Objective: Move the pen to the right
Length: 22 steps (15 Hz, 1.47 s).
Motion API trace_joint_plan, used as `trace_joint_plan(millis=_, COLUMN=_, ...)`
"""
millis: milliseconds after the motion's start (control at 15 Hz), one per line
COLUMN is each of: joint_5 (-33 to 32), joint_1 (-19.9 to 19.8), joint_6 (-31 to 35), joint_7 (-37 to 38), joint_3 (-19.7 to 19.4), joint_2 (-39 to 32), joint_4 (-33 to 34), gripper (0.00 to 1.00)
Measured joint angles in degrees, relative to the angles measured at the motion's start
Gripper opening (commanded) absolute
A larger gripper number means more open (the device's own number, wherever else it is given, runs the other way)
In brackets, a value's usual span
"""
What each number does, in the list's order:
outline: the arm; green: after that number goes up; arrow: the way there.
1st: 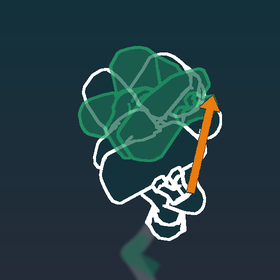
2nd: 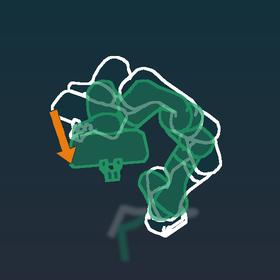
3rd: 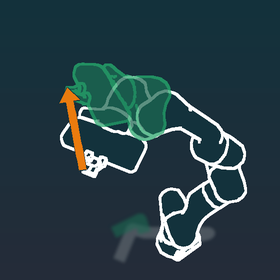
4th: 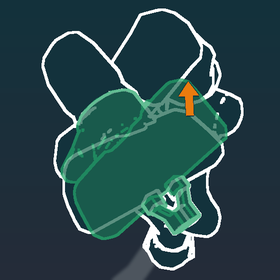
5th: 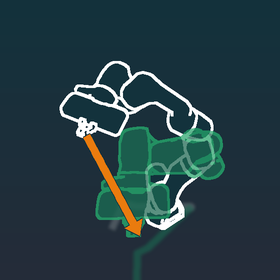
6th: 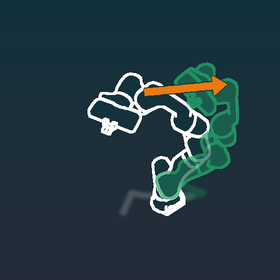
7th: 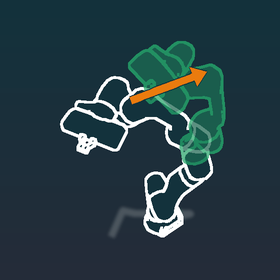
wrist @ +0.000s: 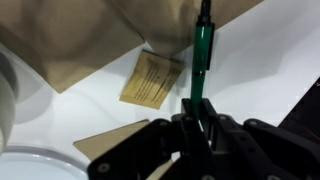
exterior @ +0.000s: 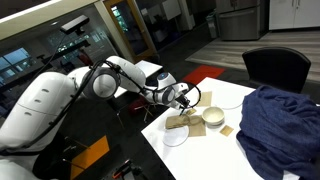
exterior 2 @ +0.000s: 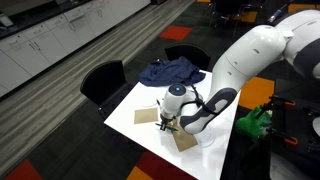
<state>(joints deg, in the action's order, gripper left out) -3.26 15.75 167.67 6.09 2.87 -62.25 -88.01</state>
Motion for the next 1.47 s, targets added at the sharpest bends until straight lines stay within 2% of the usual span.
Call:
trace_joint_plan(millis=267, joint_5=0.8, joint_1=1.7, joint_6=-1.0, joint_7=2.1, joint_3=0.0, joint_2=-1.7, joint_4=3.5, gripper=0.03)
trace_joint_plan(millis=667, joint_5=1.0, joint_1=3.8, joint_6=-6.7, joint_7=4.5, joint_3=-0.1, joint_2=-4.3, joint_4=9.0, gripper=0.03)
trace_joint_plan(millis=733, joint_5=1.0, joint_1=4.2, joint_6=-7.0, joint_7=4.5, joint_3=-0.3, joint_2=-4.7, joint_4=9.8, gripper=0.15)
trace_joint_plan(millis=800, joint_5=1.0, joint_1=4.5, joint_6=-7.2, joint_7=4.6, joint_3=-0.5, joint_2=-5.2, joint_4=10.6, gripper=0.38)
trace_joint_plan(millis=933, joint_5=1.0, joint_1=4.9, joint_6=-7.2, joint_7=4.6, joint_3=-0.6, joint_2=-6.1, joint_4=11.9, gripper=0.42)
trace_joint_plan(millis=1000, joint_5=1.0, joint_1=5.0, joint_6=-7.3, joint_7=4.6, joint_3=-0.6, joint_2=-6.6, joint_4=12.4, gripper=0.47)
trace_joint_plan(millis=1467, joint_5=1.0, joint_1=7.4, joint_6=-7.3, joint_7=5.7, joint_3=-2.4, joint_2=-7.6, joint_4=14.6, gripper=0.99)
